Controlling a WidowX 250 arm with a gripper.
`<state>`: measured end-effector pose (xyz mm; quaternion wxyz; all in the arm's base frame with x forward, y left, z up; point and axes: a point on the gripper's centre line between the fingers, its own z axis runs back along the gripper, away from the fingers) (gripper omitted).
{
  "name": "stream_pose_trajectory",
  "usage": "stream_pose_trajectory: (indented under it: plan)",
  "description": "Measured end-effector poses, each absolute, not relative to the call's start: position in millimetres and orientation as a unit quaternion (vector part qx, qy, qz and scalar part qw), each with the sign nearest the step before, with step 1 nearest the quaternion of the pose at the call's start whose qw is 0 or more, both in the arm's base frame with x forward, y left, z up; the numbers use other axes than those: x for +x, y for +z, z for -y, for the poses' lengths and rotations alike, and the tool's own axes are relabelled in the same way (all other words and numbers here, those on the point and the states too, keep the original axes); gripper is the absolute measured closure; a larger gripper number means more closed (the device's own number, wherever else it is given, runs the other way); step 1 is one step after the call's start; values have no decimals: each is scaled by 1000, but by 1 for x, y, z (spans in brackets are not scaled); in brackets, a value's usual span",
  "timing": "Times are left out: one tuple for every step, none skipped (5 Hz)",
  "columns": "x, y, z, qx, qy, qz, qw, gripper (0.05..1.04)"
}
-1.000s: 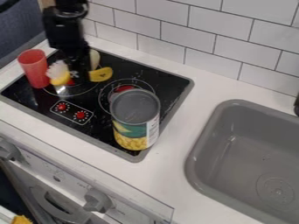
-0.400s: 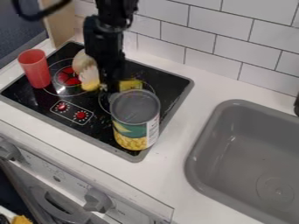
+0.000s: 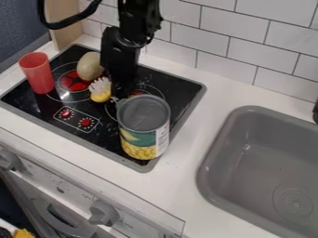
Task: Moved the yellow brush between the can, plastic cup and the yellow egg plant
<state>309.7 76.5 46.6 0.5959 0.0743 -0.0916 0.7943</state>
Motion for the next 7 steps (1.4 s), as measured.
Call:
stream_pose_trajectory:
  plan:
    - [309,47,-76,76,795,89,595,384]
    - [305,47,-78,89,793,87,596,112]
    - [305,48,-78,91,794,86,595,75]
    - [308,68,-77,73,799,97,589,81]
    - [305,98,-78,58,804,122,579,84]
    - [305,124,-79,35,805,146,573,84]
    - [305,128,-76,25,804,141,578,84]
